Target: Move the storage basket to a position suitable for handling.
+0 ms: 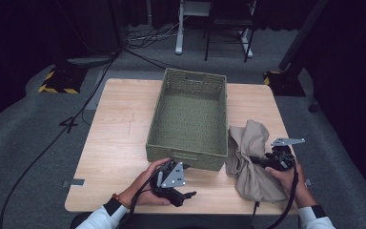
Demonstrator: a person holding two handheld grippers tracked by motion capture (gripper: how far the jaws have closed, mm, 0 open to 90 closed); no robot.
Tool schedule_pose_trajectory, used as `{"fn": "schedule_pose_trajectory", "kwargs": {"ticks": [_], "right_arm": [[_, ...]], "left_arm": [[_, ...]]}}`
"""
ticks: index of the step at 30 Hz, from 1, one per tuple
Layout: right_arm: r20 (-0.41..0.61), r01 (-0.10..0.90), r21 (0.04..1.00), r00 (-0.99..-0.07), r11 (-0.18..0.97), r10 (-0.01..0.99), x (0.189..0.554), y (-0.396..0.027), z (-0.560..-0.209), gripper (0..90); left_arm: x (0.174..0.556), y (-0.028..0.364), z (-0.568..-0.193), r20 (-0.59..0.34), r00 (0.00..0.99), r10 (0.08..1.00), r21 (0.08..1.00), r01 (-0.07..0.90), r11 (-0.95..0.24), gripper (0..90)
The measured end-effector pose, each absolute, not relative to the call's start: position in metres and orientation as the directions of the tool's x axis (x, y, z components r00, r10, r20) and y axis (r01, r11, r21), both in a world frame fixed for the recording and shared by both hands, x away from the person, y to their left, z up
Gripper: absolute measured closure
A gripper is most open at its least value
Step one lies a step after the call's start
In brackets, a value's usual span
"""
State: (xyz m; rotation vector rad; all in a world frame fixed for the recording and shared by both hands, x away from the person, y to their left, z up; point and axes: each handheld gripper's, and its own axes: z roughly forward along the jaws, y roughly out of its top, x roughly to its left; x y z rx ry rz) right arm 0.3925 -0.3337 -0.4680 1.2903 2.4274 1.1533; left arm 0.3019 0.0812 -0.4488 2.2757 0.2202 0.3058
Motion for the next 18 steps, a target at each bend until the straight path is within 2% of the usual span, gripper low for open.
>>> {"fn": "schedule_pose_trajectory", "kwargs": {"ticks": [5, 8, 11, 16, 18], "right_arm": [[0.211, 0.632, 0.709, -0.612, 0.311, 0.762, 0.393, -0.336, -0.466, 63.2], [0.217, 0.634, 0.712, -0.607, 0.301, 0.765, 0.393, -0.337, -0.464, 63.3], [0.218, 0.628, 0.721, -0.606, 0.292, 0.765, 0.393, -0.338, -0.462, 63.4], [0.221, 0.616, 0.739, -0.605, 0.274, 0.765, 0.392, -0.34, -0.456, 63.6], [0.221, 0.612, 0.744, -0.604, 0.268, 0.765, 0.392, -0.34, -0.454, 63.6]], "left_arm": [[0.303, 0.097, -0.473, 0.144, 0.934, 0.327, 0.7, 0.137, -0.701, 17.7], [0.303, 0.105, -0.479, 0.16, 0.925, 0.345, 0.685, 0.148, -0.713, 17.4], [0.306, 0.124, -0.486, 0.097, 0.916, 0.389, 0.687, 0.221, -0.692, 17.5], [0.308, 0.136, -0.496, 0.097, 0.91, 0.403, 0.659, 0.244, -0.711, 16.9], [0.311, 0.142, -0.498, 0.07, 0.91, 0.408, 0.673, 0.259, -0.693, 17.0]]}}
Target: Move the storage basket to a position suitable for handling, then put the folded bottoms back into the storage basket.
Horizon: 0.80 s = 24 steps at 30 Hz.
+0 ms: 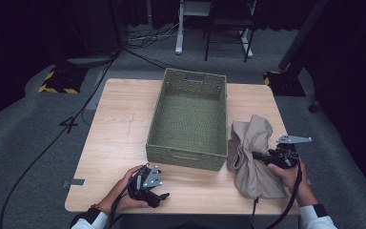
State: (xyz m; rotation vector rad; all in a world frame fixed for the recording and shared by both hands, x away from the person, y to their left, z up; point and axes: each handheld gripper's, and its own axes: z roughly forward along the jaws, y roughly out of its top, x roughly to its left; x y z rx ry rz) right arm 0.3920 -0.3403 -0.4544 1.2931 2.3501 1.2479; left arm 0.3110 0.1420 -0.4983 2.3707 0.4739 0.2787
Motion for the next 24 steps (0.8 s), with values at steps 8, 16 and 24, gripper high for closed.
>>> {"fn": "schedule_pose_trajectory", "kwargs": {"ticks": [8, 16, 24], "right_arm": [[0.21, 0.583, 0.771, -0.61, 0.254, 0.764, 0.391, -0.343, -0.447, 63.9], [0.21, 0.56, 0.796, -0.613, 0.231, 0.762, 0.39, -0.348, -0.439, 64.1], [0.224, 0.539, 0.821, -0.61, 0.191, 0.76, 0.388, -0.356, -0.429, 64.3]], "left_arm": [[0.322, 0.149, -0.503, -0.018, 0.91, 0.415, 0.691, 0.312, -0.652, 16.8], [0.323, 0.149, -0.504, -0.021, 0.911, 0.411, 0.693, 0.31, -0.651, 16.5], [0.323, 0.149, -0.504, -0.021, 0.911, 0.411, 0.693, 0.31, -0.651, 16.5]]}}
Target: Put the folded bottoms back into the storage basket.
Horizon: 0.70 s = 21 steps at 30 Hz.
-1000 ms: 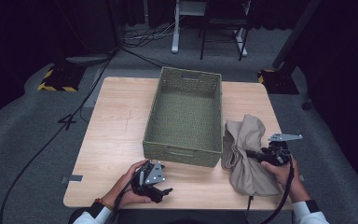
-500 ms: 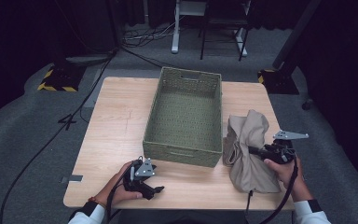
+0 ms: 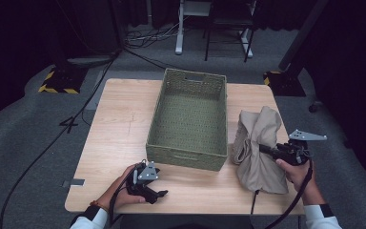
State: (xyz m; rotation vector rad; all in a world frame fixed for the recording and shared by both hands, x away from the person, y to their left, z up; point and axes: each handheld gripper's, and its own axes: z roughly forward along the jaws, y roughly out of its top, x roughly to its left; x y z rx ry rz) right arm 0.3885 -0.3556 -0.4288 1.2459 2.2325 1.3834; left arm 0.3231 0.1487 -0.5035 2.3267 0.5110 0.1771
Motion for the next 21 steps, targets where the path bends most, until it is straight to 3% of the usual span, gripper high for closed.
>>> {"fn": "schedule_pose_trajectory", "kwargs": {"ticks": [21], "right_arm": [[0.172, 0.42, 0.894, -0.644, 0.156, 0.746, 0.385, -0.35, -0.374, 64.4]], "left_arm": [[0.323, 0.149, -0.504, -0.021, 0.912, 0.411, 0.693, 0.309, -0.651, 16.4]]}}
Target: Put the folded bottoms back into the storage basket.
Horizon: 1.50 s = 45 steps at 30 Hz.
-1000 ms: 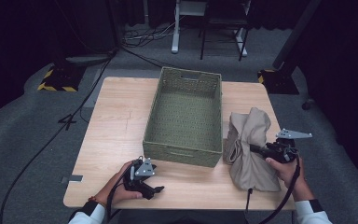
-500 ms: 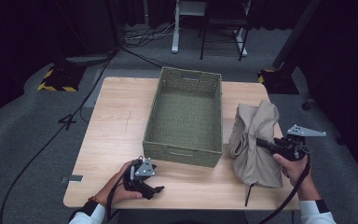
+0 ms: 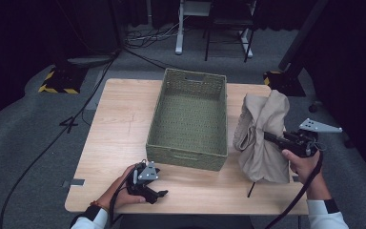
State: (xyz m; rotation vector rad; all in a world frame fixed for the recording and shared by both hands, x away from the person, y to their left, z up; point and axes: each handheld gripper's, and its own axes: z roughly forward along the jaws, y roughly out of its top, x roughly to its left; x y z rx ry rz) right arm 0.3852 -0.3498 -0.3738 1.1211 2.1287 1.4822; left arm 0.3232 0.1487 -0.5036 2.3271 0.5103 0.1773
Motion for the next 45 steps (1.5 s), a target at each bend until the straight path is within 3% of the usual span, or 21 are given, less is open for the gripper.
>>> {"fn": "schedule_pose_trajectory", "kwargs": {"ticks": [24, 45], "right_arm": [[0.12, 0.32, 0.936, -0.678, 0.144, 0.725, 0.394, -0.332, -0.309, 64.4], [0.074, 0.265, 0.945, -0.745, 0.192, 0.663, 0.41, -0.263, -0.271, 64.3]], "left_arm": [[0.323, 0.149, -0.504, -0.021, 0.912, 0.41, 0.693, 0.309, -0.651, 16.4], [0.323, 0.149, -0.503, -0.018, 0.918, 0.397, 0.693, 0.298, -0.657, 17.9]]}}
